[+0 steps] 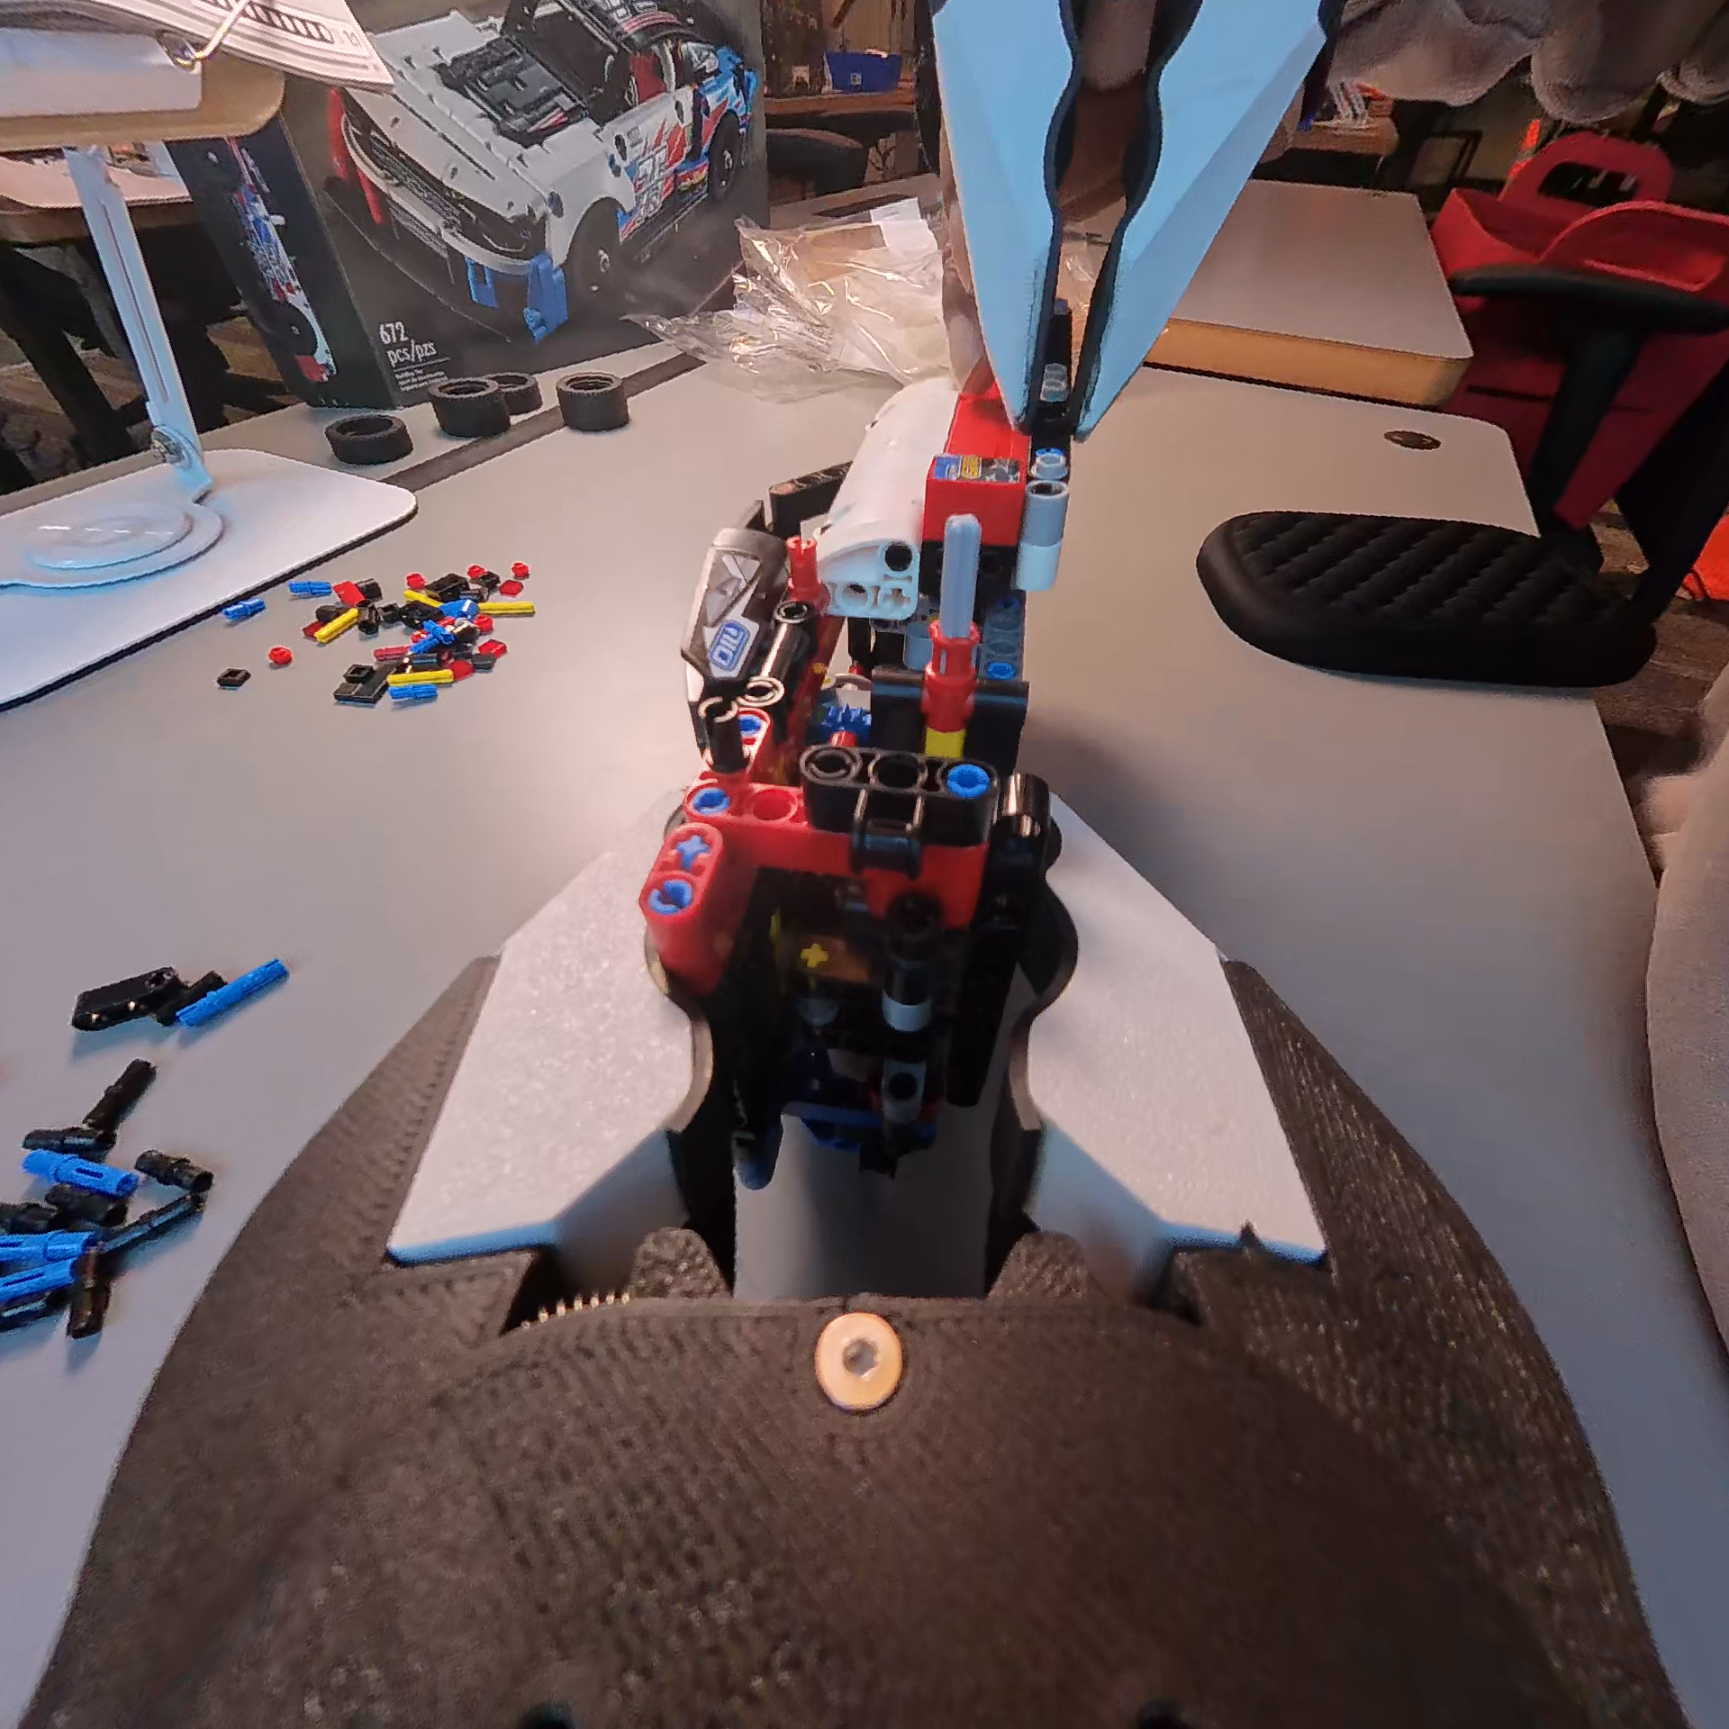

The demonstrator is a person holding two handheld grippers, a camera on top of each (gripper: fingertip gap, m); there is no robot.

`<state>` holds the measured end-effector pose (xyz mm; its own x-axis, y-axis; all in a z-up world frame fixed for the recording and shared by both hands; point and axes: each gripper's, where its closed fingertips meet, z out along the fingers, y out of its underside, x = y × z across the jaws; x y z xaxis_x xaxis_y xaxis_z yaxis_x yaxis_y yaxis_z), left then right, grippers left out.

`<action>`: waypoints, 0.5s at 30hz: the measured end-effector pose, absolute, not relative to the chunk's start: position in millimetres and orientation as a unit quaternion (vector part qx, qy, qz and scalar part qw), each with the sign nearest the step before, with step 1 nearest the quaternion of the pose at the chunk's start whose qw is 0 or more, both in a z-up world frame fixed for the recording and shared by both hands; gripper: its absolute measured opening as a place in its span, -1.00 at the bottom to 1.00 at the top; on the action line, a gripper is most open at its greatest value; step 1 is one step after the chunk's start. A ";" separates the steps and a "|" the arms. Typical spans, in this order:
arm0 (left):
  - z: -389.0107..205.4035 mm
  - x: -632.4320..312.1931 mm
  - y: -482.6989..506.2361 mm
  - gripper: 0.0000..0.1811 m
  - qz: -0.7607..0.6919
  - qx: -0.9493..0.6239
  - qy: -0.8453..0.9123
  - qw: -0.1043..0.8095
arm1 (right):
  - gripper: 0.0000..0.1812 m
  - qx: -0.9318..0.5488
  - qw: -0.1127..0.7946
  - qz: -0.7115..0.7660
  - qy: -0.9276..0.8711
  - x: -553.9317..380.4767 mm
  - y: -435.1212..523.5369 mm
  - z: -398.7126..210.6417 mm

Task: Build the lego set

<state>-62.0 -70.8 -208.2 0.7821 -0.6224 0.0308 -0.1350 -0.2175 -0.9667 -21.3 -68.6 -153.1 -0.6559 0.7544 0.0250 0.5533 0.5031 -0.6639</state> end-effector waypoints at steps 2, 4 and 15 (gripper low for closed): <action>-207.4 -61.3 -69.8 -0.27 -0.213 -0.751 0.251 0.573 | -0.96 -0.378 0.162 0.300 -0.861 -20.5 -66.9 -154.9; -207.3 -61.9 -69.6 -0.26 -0.217 -0.751 0.247 0.572 | -0.96 -0.369 0.174 0.273 -0.871 -21.7 -66.9 -155.3; -207.9 -62.8 -70.8 -0.26 -0.216 -0.752 0.247 0.572 | -0.96 -0.389 0.177 0.306 -0.851 -23.9 -67.1 -159.4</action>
